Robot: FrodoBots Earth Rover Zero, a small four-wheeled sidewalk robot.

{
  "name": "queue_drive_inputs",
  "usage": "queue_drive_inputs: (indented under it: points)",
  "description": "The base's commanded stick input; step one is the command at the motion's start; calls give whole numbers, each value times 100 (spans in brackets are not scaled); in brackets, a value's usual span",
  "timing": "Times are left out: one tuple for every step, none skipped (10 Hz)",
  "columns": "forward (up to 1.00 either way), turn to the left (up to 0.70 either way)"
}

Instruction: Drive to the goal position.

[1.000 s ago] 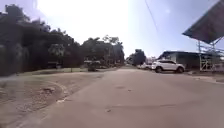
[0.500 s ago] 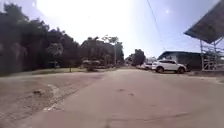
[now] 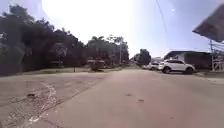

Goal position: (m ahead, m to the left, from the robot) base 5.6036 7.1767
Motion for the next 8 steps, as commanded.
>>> queue_drive_inputs:
  points:
    - [70, 0]
    - [70, 0]
    - [70, 0]
    - [70, 0]
    - [70, 0]
    - [70, 0]
    - [70, 0]
    - [70, 0]
